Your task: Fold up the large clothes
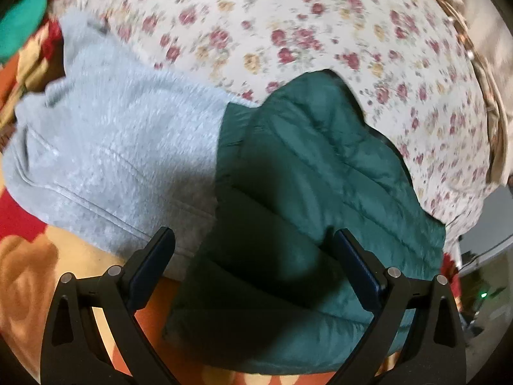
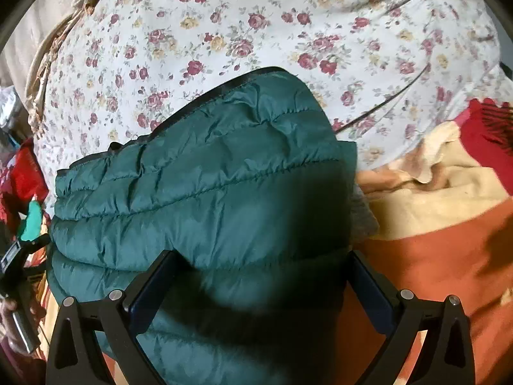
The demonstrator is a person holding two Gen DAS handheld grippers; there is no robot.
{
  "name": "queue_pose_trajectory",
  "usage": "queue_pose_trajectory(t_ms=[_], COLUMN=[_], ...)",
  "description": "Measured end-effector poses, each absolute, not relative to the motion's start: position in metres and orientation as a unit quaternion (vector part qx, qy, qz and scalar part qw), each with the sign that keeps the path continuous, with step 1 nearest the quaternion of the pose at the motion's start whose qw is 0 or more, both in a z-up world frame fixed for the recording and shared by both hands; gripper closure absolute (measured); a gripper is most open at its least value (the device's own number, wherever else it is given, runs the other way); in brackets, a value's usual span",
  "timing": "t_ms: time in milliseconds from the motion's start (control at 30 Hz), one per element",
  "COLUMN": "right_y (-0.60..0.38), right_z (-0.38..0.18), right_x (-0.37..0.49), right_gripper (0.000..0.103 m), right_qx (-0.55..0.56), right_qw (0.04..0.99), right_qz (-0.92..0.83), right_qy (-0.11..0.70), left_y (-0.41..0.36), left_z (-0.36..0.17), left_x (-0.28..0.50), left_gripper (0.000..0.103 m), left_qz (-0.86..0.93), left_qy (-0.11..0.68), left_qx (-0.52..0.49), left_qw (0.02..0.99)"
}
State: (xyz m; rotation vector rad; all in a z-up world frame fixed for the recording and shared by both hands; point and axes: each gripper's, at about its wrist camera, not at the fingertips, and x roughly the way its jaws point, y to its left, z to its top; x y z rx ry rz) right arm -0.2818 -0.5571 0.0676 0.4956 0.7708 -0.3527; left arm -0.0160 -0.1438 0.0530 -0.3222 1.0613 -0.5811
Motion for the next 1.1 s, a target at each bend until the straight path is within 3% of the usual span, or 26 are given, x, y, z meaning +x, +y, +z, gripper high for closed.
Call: queue_pose_trajectory(t_ms=[767,833,900,1000,1100], right_y=[-0.596,-0.593,-0.586,-0.575,-0.570], right_z=[0.029,0.031,0.037,0.051,0.064], right_x=[-0.256,-0.259,-0.264,-0.273,-0.280], right_gripper=[0.000,0.000,0.018,0.043,0.055], right_qx=[0.319,0.318,0.311,0.309,0.312], right_qw=[0.873,0.876,0.883,0.891,0.893], right_qz=[-0.060,-0.064,-0.069,-0.074,-0.067], right_qy=[0.364,0.357,0.344,0.325,0.316], left_y=[-0.179,-0.180,-0.179,-0.174,-0.169], left_z=[0.018,0.020,0.026,0.037,0.048], left_x=[0.014,0.013,0.011,0.005,-0.003], left_gripper=[0.001,0.012,0.031,0.050,0.060], left_qz=[-0.333,-0.344,-0.354,-0.370,-0.376], left_qy=[0.541,0.540,0.540,0.530,0.521], left_qx=[-0.209,-0.210,-0.214,-0.207,-0.197], left_qw=[0.744,0.739,0.733,0.735,0.741])
